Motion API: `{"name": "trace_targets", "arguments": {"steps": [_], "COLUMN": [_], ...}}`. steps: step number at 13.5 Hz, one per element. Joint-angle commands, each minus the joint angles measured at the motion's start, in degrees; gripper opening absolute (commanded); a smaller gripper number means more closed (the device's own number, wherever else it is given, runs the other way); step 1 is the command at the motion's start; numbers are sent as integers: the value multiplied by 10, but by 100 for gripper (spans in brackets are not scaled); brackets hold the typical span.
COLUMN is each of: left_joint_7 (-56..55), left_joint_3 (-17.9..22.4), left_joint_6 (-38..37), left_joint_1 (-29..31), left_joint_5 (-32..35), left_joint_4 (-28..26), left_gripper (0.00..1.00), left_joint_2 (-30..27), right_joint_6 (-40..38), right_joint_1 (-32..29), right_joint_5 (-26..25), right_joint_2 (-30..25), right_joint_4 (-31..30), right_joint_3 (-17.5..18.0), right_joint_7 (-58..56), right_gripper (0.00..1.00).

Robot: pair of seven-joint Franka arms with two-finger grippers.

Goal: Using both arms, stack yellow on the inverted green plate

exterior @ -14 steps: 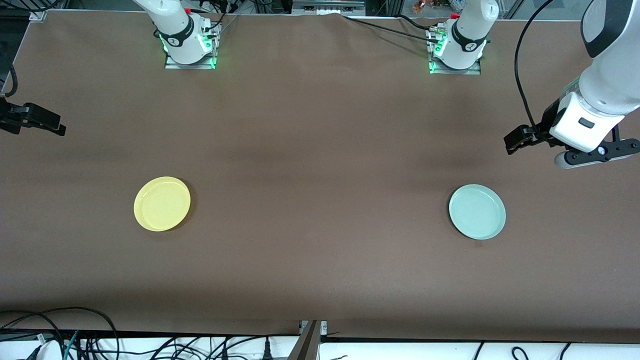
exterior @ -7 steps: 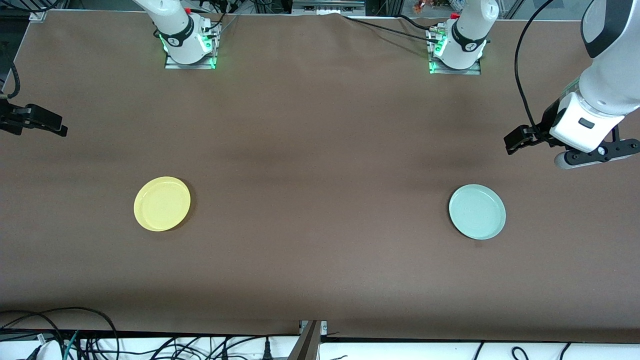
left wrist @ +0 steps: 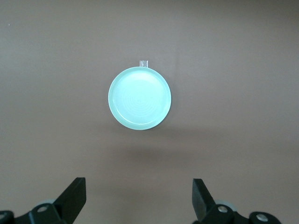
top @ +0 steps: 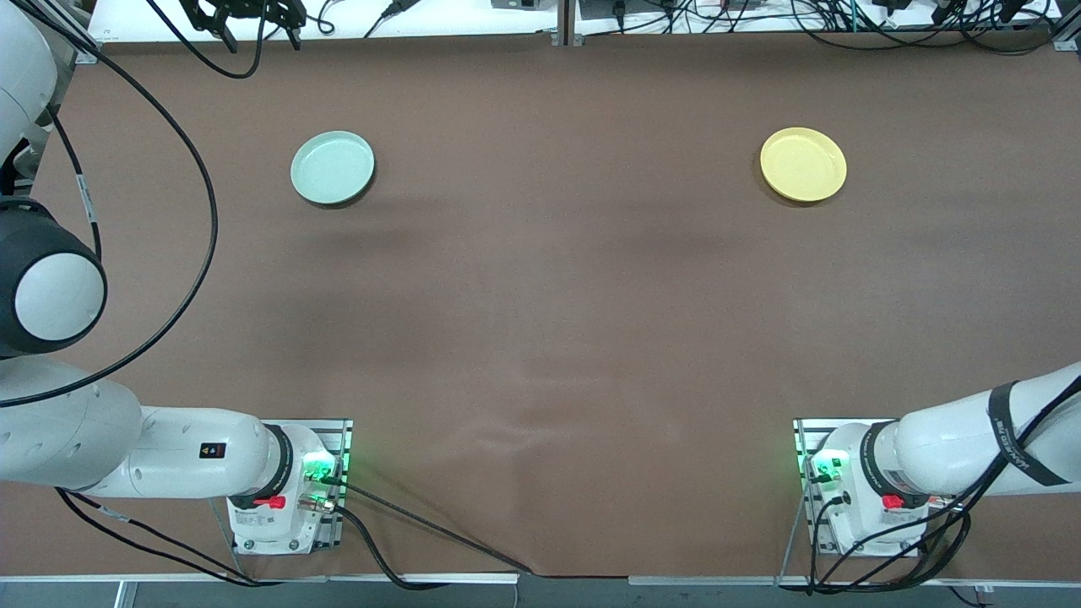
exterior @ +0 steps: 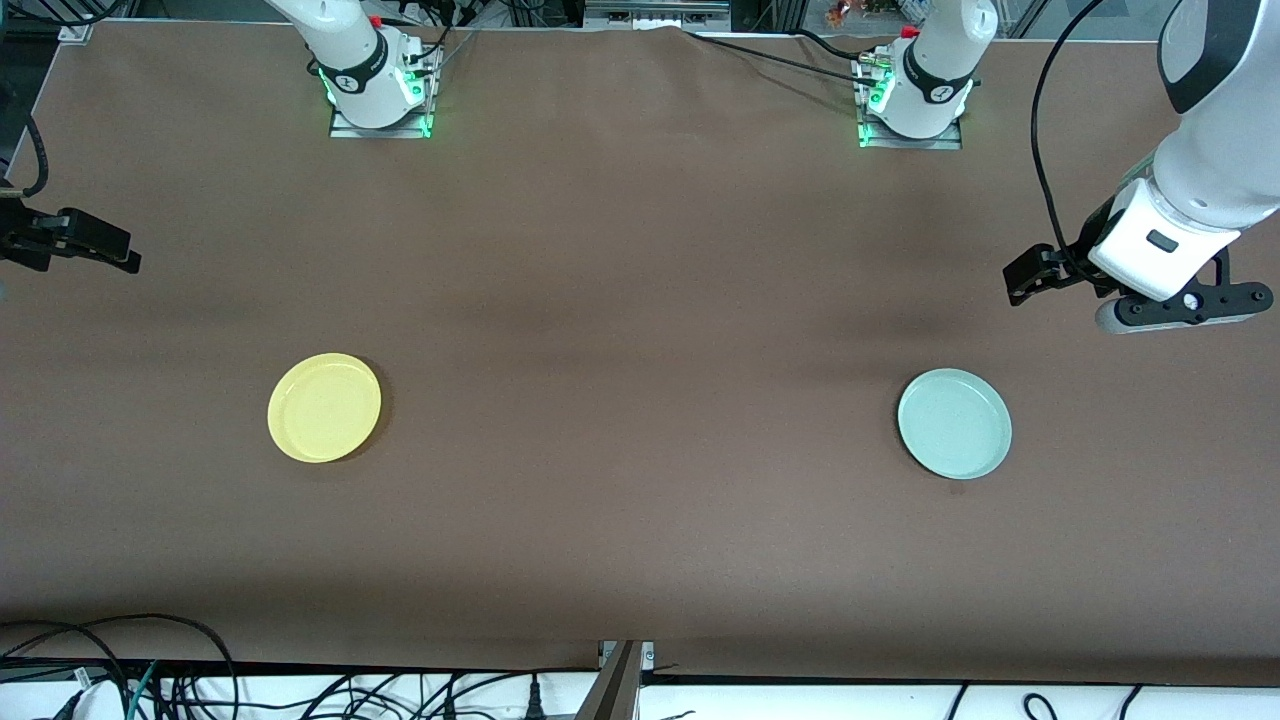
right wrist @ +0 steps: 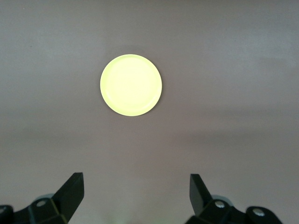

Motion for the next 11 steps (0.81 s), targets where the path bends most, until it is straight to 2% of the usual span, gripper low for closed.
{"name": "trace_targets", "arguments": {"steps": [1, 11], "left_joint_7": [18, 16], "left_joint_3": [-1, 0], "left_joint_6": [-8, -7], "left_joint_1": [-2, -5], "left_joint_5": [-11, -3], "left_joint_4": [16, 20], "left_gripper": [100, 100], "left_joint_2": [2, 22], "right_joint_6": [-8, -9], "right_joint_1": [4, 4], "right_joint_5": [2, 2], "right_joint_2": [5, 5], "right_joint_4": [13, 12], "right_joint_3": [-1, -1], "right_joint_7": [-5, -4], "right_gripper": [100, 100]}}
